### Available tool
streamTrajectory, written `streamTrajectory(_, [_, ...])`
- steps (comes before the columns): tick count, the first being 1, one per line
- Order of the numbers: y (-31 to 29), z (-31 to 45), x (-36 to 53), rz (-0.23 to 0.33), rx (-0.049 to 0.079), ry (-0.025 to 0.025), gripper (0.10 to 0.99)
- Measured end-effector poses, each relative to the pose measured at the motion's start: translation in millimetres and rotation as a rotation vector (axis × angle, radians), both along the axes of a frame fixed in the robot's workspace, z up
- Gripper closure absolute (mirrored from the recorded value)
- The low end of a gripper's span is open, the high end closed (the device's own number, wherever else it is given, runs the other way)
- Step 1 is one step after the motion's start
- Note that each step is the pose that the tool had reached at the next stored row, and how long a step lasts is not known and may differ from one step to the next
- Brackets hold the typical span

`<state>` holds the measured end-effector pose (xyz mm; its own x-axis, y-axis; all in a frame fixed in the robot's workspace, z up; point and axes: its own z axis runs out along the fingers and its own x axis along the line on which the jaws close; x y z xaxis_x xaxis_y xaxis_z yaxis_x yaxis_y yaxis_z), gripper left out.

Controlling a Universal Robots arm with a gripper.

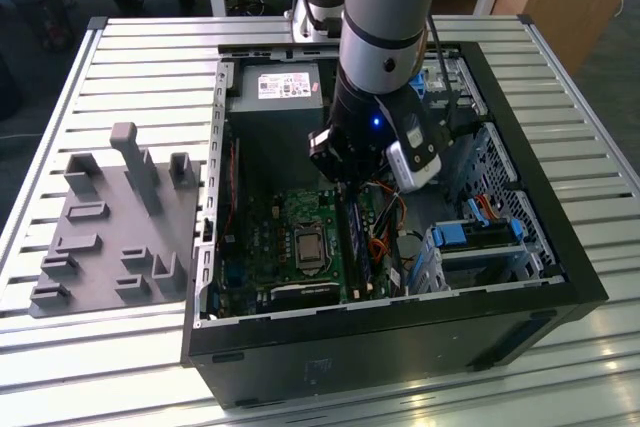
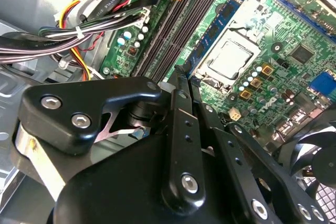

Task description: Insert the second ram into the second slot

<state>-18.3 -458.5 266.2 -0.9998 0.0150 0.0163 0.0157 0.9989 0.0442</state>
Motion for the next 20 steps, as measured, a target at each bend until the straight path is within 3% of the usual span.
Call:
streamTrajectory(10, [0.0,-3.2,2.8,0.0,0.0,0.0024,0.949])
streamTrajectory(15, [0.0,-9.2,2.9,0.0,0.0,0.003,0.949])
streamTrajectory(20, [0.0,-16.9,2.9,0.0,0.0,0.0068,0.949])
